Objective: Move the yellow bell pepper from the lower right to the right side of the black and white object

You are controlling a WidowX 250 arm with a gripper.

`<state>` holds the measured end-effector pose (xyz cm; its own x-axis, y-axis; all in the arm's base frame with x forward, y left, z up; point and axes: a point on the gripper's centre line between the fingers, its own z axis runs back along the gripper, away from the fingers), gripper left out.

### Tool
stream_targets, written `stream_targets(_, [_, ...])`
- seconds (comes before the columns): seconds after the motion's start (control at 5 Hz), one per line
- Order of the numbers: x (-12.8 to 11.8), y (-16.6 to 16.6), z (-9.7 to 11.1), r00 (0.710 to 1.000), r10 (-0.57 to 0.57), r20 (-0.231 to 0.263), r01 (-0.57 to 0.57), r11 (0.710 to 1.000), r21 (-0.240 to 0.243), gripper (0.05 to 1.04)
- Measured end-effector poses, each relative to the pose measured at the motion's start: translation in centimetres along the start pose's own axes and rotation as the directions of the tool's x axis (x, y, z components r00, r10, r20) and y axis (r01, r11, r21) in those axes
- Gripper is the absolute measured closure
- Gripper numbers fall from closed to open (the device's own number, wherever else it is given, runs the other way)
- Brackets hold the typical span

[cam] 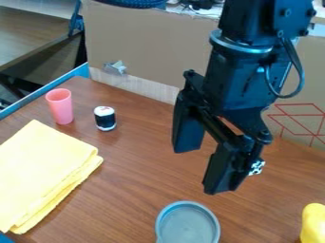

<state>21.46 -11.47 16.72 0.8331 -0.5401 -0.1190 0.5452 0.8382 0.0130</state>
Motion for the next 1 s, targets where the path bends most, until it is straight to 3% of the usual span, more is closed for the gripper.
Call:
stream_targets(0.2, [0.1,-0.1,-0.6,1.0,-0.002,-0.024,0.002,1.0,-0.003,0.081])
stream_targets(0.6, [5.7,-2.0,-2.5,0.994,-0.078,-0.079,0.074,0.996,-0.052,0.081])
stream_targets(1.0, [9.6,-3.7,-3.8,0.987,-0.124,-0.103,0.118,0.991,-0.066,0.081])
